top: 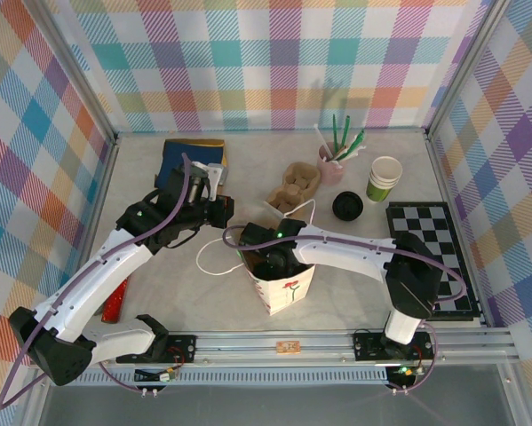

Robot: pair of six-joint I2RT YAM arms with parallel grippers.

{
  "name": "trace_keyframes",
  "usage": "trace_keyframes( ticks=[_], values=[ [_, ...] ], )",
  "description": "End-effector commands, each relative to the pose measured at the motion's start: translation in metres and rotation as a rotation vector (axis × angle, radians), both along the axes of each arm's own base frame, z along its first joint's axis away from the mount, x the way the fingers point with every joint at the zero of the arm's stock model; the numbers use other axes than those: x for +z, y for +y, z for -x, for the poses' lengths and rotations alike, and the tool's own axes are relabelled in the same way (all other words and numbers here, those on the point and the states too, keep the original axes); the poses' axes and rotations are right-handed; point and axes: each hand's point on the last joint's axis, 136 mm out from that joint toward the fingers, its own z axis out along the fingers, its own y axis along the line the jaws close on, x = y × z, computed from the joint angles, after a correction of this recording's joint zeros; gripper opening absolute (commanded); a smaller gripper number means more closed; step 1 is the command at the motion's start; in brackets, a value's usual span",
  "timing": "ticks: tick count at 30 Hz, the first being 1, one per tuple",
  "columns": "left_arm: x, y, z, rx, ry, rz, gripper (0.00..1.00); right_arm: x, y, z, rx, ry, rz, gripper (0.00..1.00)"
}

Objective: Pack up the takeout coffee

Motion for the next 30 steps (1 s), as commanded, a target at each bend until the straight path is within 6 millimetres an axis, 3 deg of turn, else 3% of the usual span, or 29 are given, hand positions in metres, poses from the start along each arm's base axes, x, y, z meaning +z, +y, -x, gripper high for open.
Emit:
trace_keyframes(
  ticks=[1,30],
  values=[
    [0.013,0.000,0.001,0.005,-0.035,0.033,0.07,-0.011,-0.004,0.004,0.014,0.026,0.029,0.28],
    [0.016,0.003,0.003,0.011,-0.048,0.037,0.07,-0.048,-0.017,0.002,-0.016,0.045,0.078,0.28]
  ],
)
